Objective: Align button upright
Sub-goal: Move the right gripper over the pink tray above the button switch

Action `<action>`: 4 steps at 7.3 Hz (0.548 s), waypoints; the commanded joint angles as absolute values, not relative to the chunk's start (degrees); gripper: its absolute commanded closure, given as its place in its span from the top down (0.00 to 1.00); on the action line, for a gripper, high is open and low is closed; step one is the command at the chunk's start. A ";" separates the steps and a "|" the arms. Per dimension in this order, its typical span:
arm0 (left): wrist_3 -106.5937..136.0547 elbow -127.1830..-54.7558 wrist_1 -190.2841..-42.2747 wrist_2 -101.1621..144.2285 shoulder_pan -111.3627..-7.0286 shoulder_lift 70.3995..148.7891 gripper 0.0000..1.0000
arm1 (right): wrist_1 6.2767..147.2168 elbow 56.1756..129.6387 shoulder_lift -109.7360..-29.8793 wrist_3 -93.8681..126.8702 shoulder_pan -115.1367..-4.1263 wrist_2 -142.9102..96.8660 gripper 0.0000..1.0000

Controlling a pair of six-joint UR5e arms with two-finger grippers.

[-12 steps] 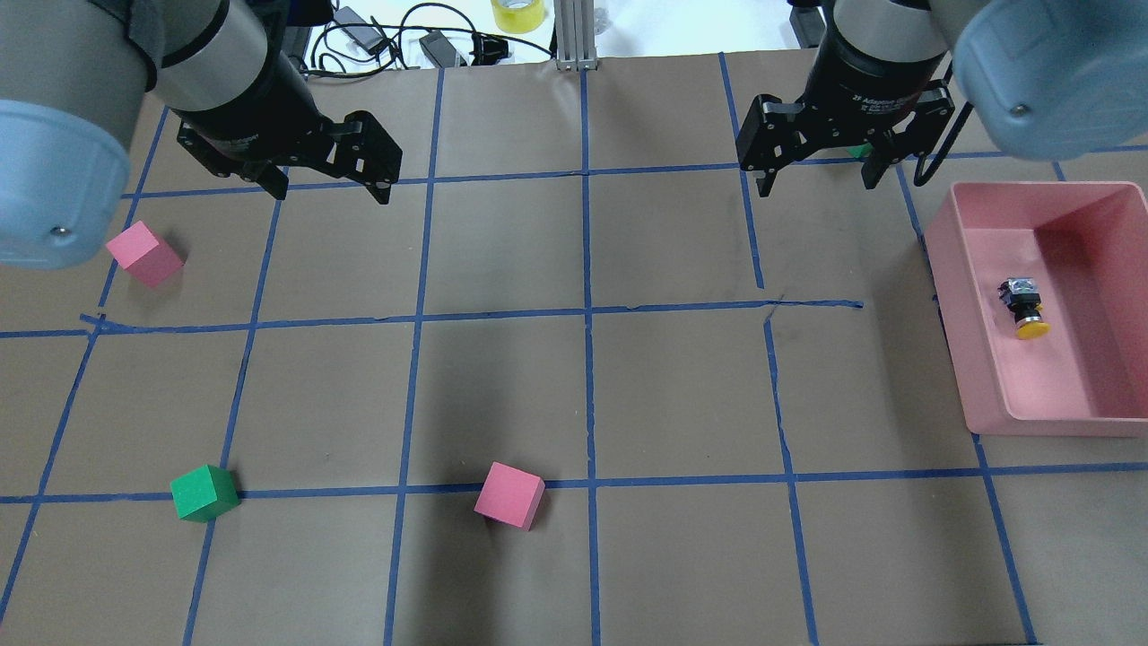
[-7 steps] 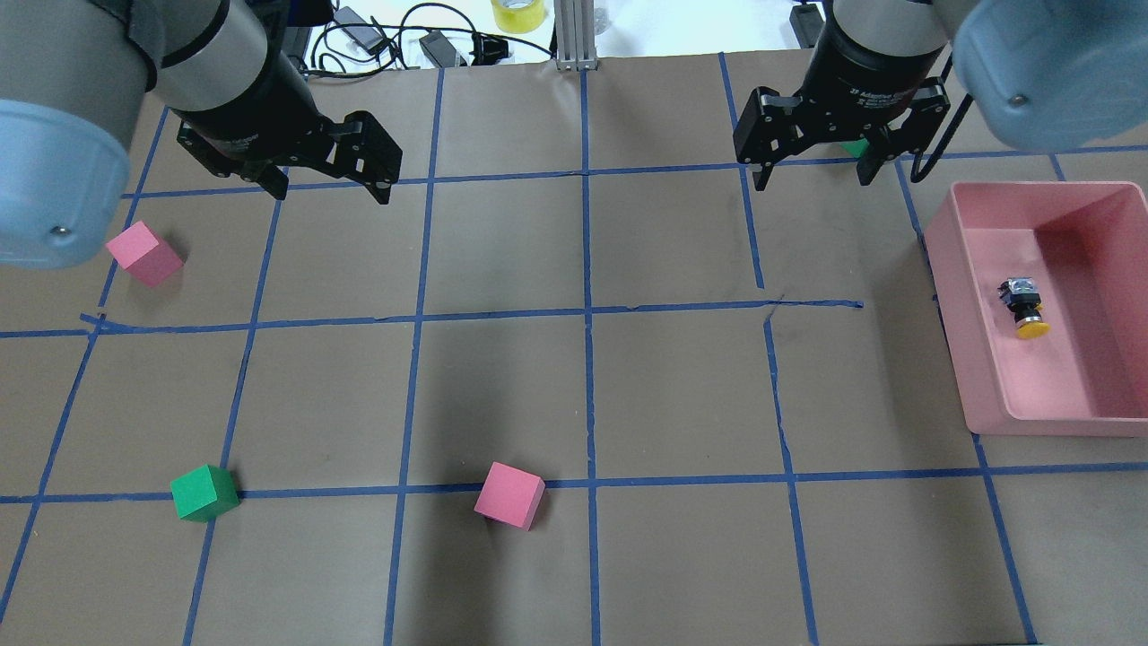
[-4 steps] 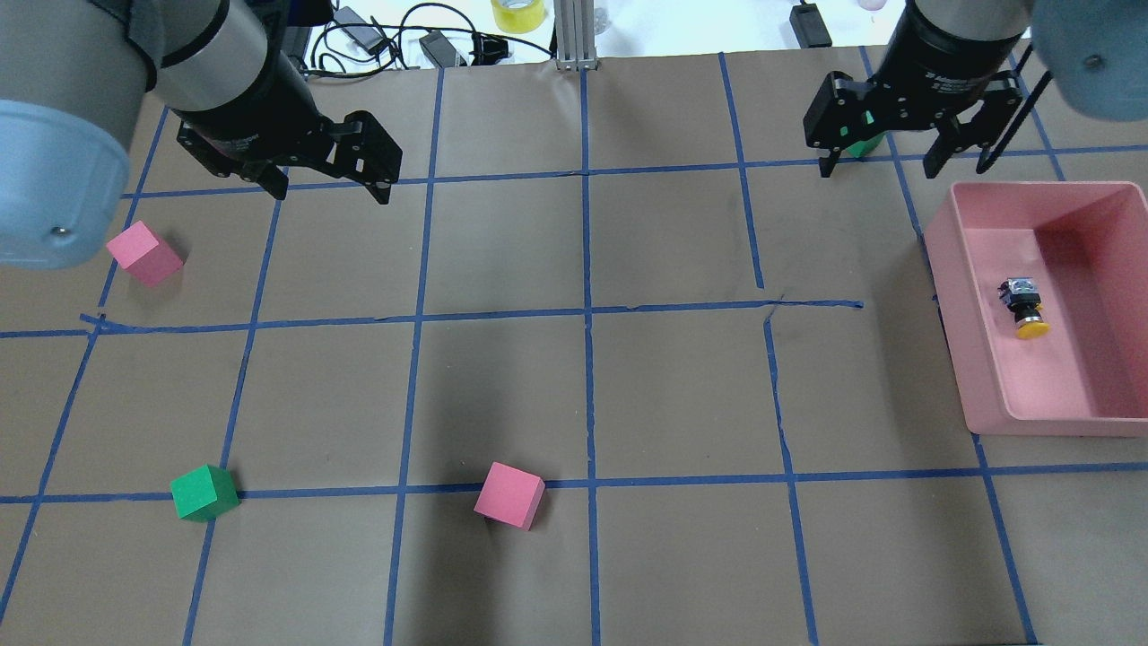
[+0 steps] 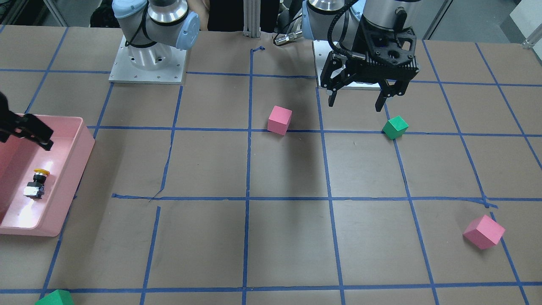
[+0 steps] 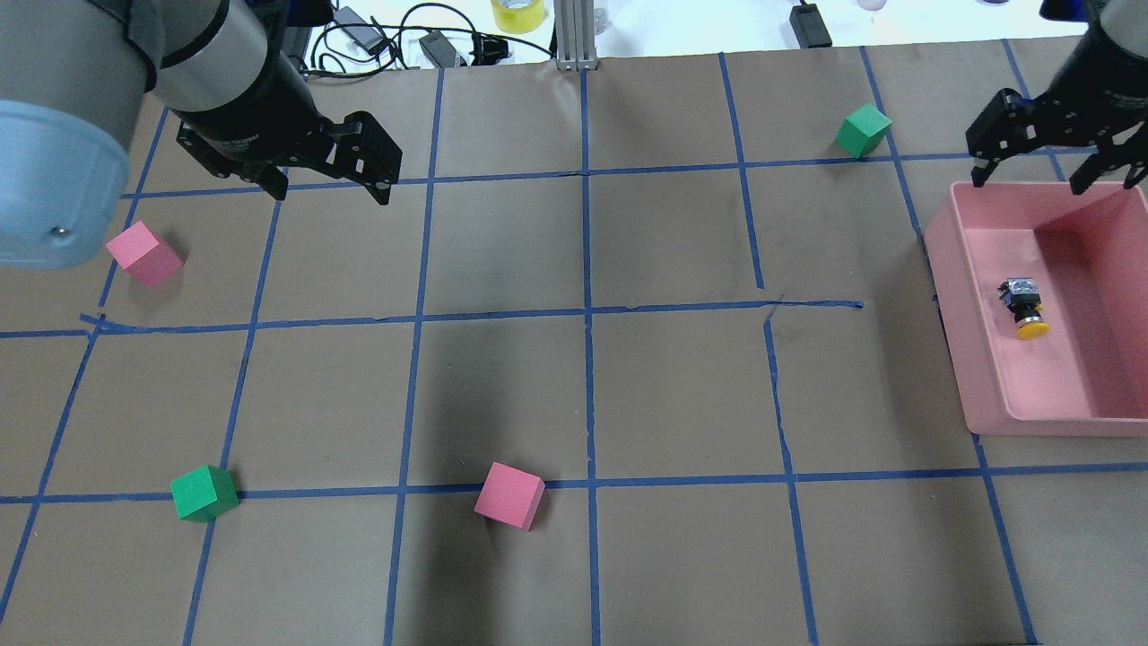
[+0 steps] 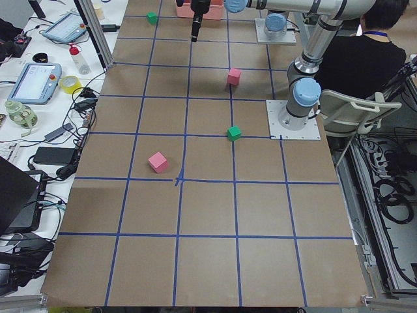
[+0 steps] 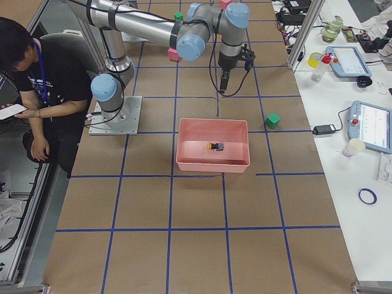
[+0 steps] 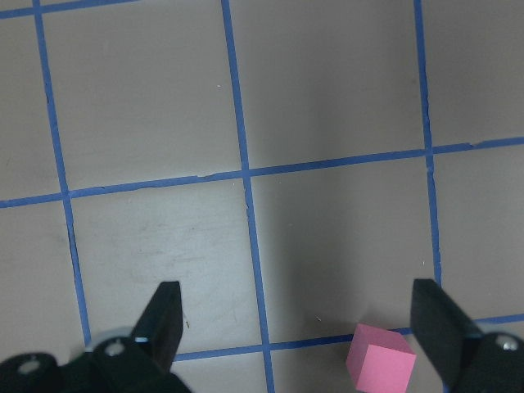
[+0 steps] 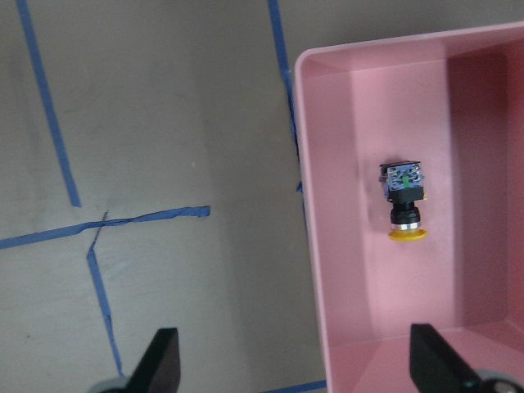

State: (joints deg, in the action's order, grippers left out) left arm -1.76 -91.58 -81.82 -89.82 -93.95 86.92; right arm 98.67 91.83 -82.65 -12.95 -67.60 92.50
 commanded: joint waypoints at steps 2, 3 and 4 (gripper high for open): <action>-1.76 -91.58 -81.83 -89.82 -93.96 86.92 1.00 | 118.33 104.03 -78.41 -26.88 -57.51 92.38 0.99; -1.76 -91.58 -81.83 -89.82 -93.96 86.92 1.00 | 123.70 106.15 -76.75 -26.98 -57.05 92.11 0.99; -1.76 -91.58 -81.83 -89.82 -93.96 86.92 1.00 | 124.27 106.95 -75.08 -26.98 -57.04 91.76 0.97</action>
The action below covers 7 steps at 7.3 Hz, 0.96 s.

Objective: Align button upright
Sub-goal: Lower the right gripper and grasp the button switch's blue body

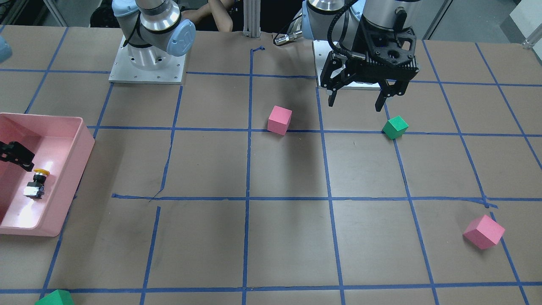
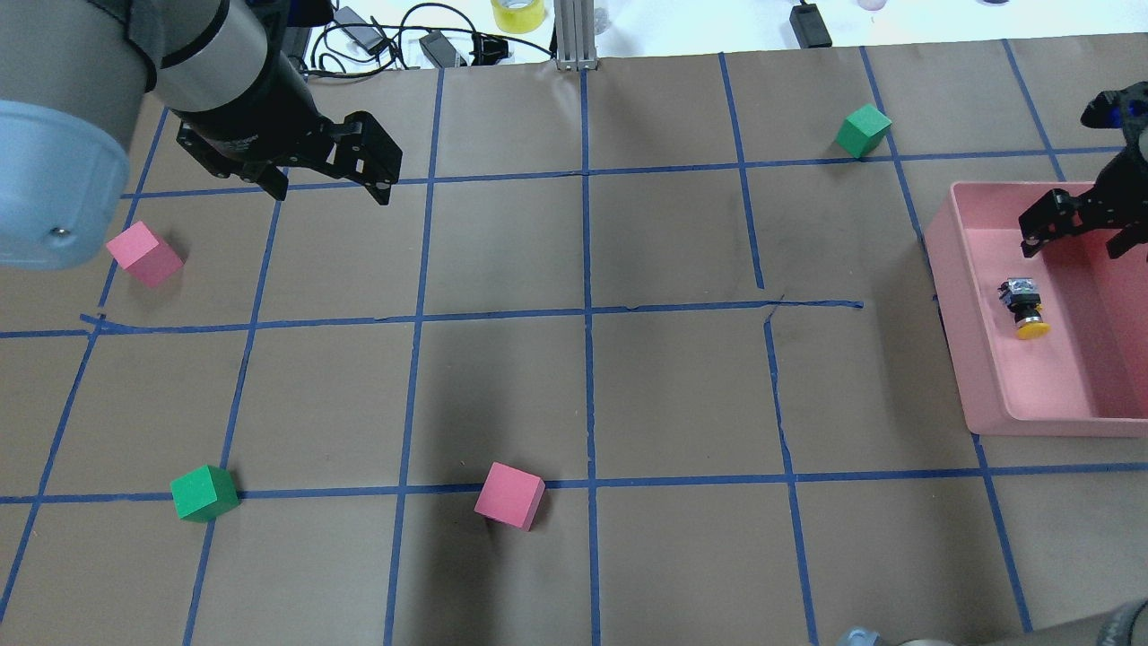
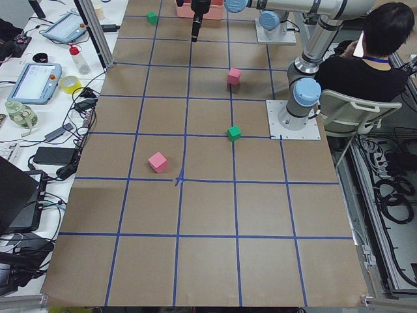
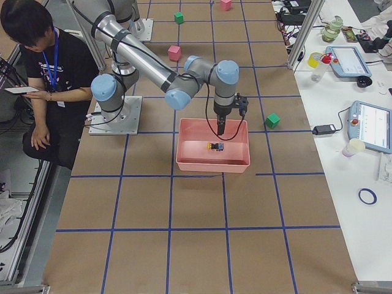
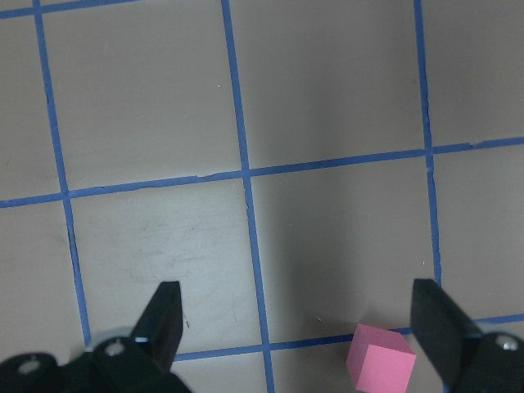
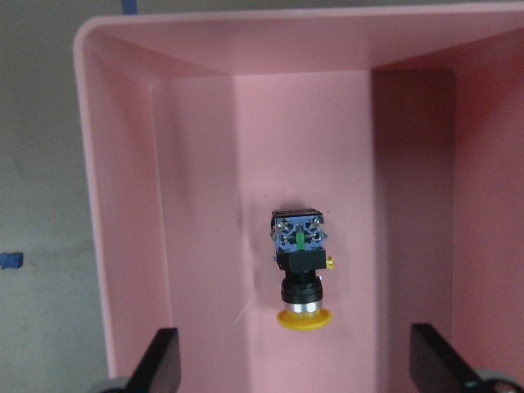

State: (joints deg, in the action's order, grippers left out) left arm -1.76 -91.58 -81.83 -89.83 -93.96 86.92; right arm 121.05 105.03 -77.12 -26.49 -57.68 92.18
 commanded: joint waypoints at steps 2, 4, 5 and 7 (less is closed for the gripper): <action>-1.76 -91.58 -81.83 -89.82 -93.96 86.92 1.00 | 126.03 106.96 -73.31 -27.07 -57.04 91.93 0.97; -1.76 -91.58 -81.83 -89.82 -93.96 86.92 1.00 | 126.12 107.05 -71.90 -26.98 -57.04 91.85 0.97; -1.76 -91.58 -81.83 -89.82 -93.96 86.92 1.00 | 126.12 107.05 -71.89 -26.98 -57.04 91.85 0.97; -1.76 -91.58 -81.83 -89.82 -93.96 86.92 1.00 | 126.38 107.05 -71.46 -26.98 -56.95 91.76 0.97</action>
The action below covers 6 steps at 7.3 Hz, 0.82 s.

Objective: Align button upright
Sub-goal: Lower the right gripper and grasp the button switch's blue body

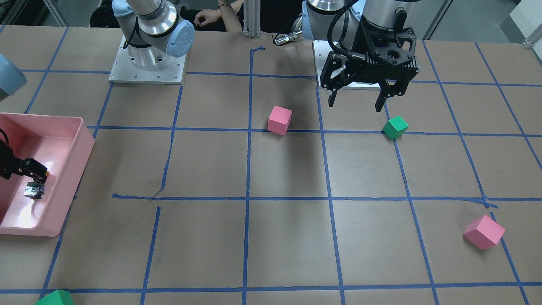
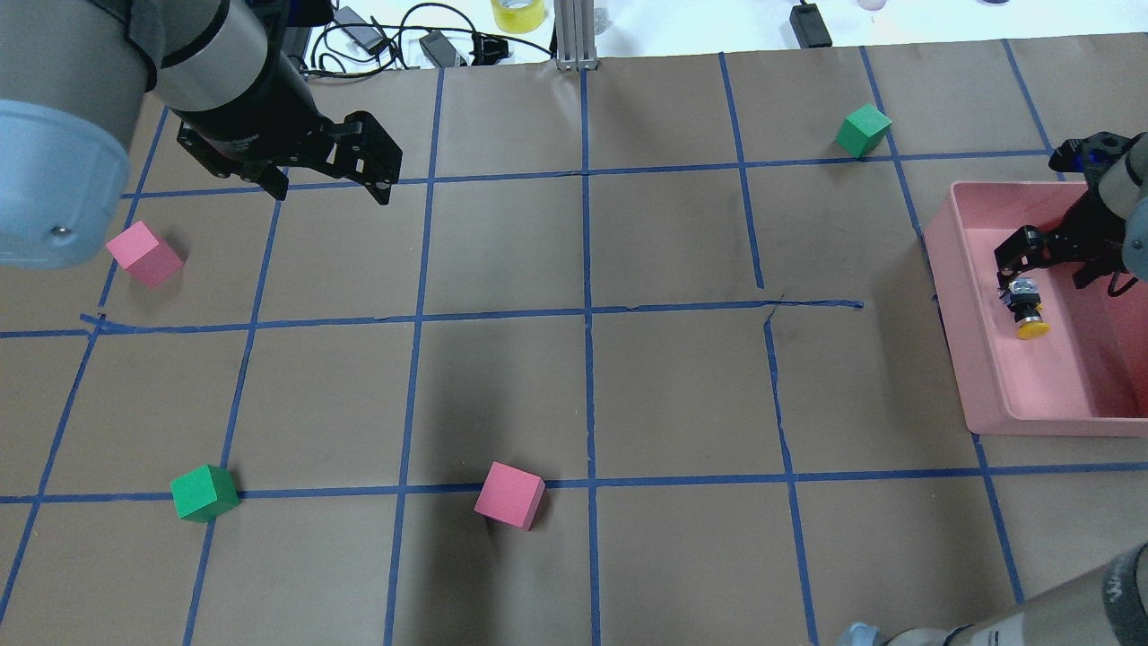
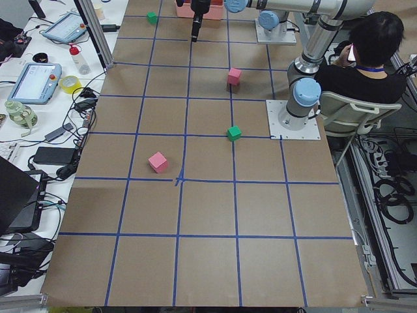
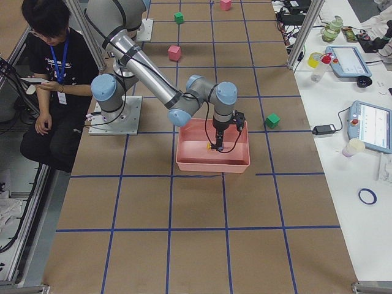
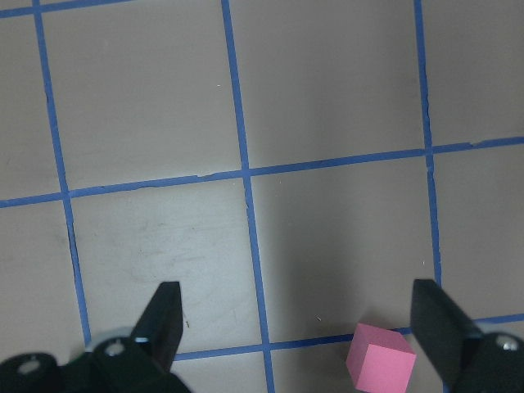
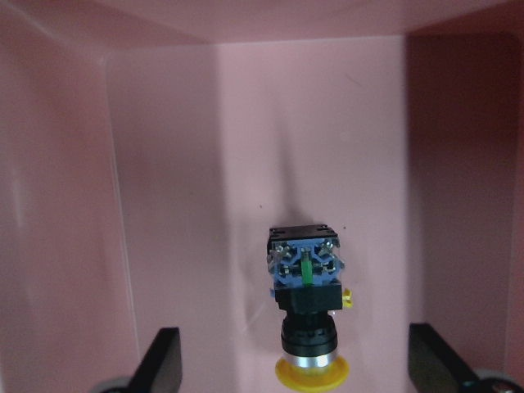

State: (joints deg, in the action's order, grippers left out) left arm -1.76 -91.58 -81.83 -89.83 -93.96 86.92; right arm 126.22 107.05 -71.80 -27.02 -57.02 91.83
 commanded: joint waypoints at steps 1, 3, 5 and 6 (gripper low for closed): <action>-1.76 -91.58 -81.83 -89.82 -93.96 86.92 1.00 | 126.82 107.05 -70.76 -26.98 -57.04 91.67 0.96; -1.76 -91.58 -81.83 -89.82 -93.96 86.92 1.00 | 129.02 107.05 -69.27 -26.98 -57.04 91.67 0.96; -1.76 -91.58 -81.83 -89.82 -93.96 86.92 1.00 | 131.64 107.05 -67.51 -26.98 -56.95 91.23 0.96; -1.76 -91.58 -81.83 -89.82 -93.96 86.92 1.00 | 132.18 107.05 -67.07 -26.98 -57.04 91.23 0.96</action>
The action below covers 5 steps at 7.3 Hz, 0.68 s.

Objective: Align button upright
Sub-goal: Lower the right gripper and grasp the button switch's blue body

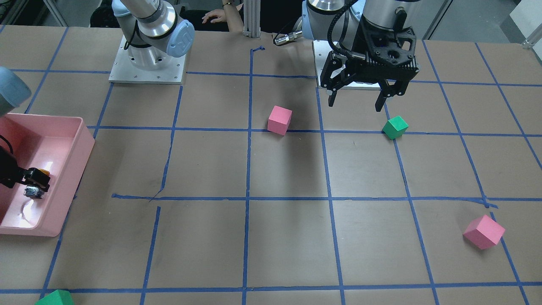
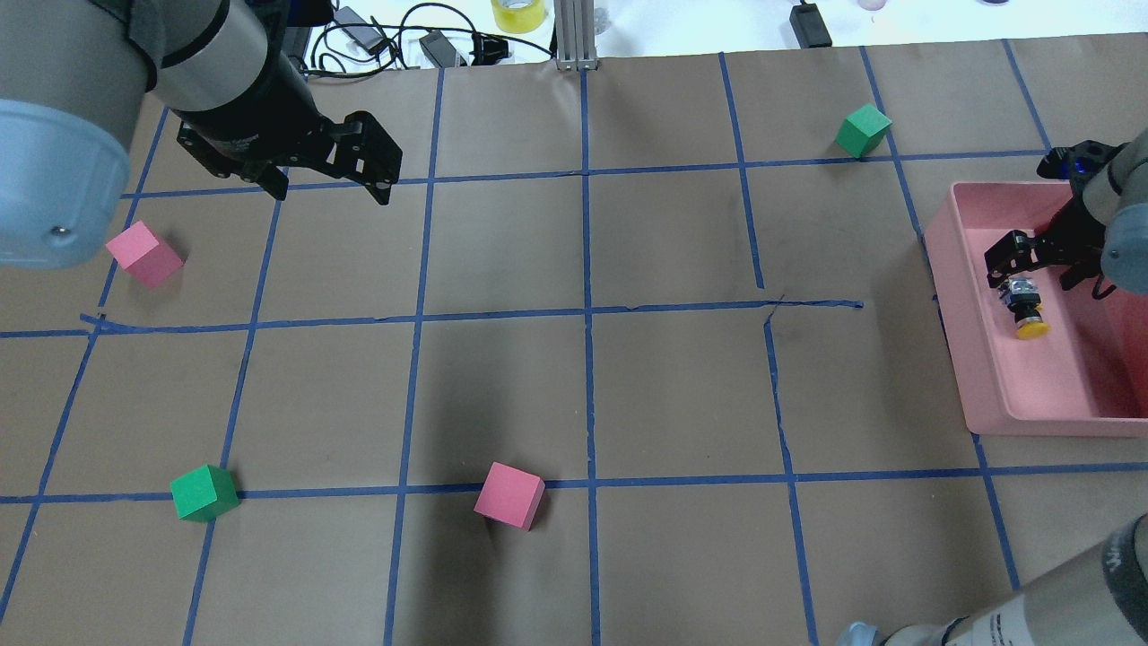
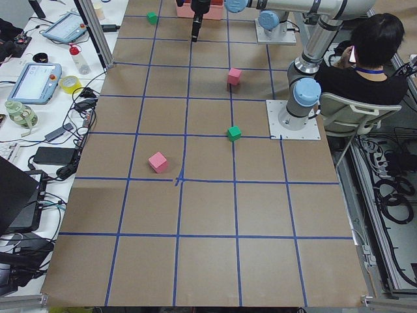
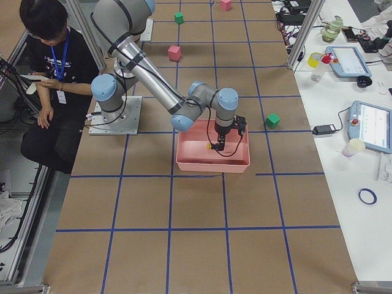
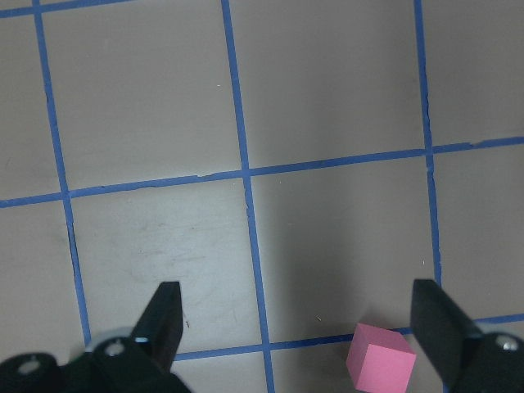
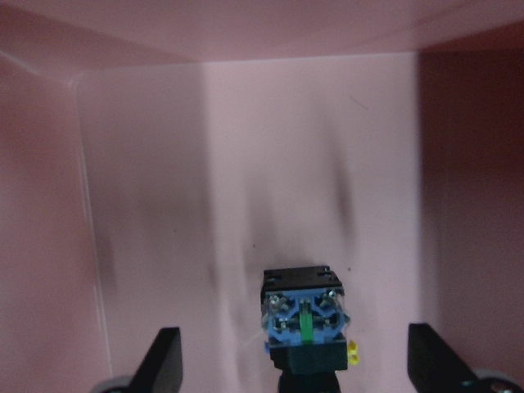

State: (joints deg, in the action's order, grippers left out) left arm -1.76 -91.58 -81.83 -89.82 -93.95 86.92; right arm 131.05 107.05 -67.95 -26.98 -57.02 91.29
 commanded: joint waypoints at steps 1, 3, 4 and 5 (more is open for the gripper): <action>-1.76 -91.58 -81.83 -89.82 -93.96 86.92 1.00 | 132.27 107.05 -66.97 -26.98 -57.04 91.14 0.96; -1.76 -91.58 -81.83 -89.82 -93.96 86.92 1.00 | 132.36 107.14 -66.45 -26.98 -57.04 90.88 0.96; -1.76 -91.58 -81.83 -89.82 -93.96 86.92 1.00 | 132.36 107.23 -66.27 -26.98 -56.95 90.88 0.96; -1.76 -91.58 -81.83 -89.82 -93.96 86.92 1.00 | 132.36 107.75 -66.27 -26.98 -56.95 90.88 0.93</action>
State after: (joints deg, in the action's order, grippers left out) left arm -1.76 -91.58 -81.83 -89.83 -93.95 86.92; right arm 132.34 107.31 -66.39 -26.98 -57.00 90.89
